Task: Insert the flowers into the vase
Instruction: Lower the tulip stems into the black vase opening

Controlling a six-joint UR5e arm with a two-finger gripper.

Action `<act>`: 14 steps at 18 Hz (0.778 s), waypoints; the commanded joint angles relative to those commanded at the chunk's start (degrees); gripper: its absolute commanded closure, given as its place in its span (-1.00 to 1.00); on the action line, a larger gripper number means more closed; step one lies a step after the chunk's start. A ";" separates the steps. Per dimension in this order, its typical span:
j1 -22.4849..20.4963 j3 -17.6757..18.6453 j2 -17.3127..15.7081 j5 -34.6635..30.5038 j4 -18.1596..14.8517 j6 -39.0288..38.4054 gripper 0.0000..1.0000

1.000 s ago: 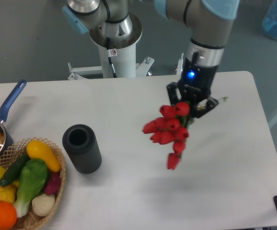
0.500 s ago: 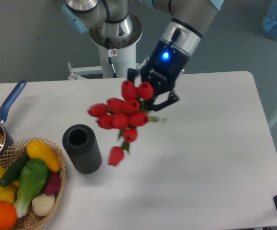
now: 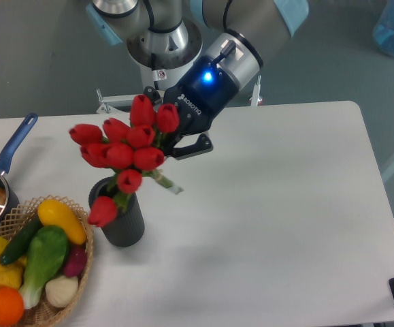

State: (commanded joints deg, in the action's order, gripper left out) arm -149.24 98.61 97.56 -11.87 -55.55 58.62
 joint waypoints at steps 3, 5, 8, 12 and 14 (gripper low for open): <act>-0.09 0.97 0.35 5.35 0.79 0.09 1.00; -0.17 1.33 0.88 8.69 0.88 0.26 1.00; -0.09 1.94 0.79 11.25 0.97 0.35 1.00; 0.44 3.08 0.97 11.61 1.75 0.53 1.00; 1.05 4.05 1.32 11.61 2.28 0.96 1.00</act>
State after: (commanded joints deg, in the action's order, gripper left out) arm -148.19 102.65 98.87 -0.26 -53.27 59.59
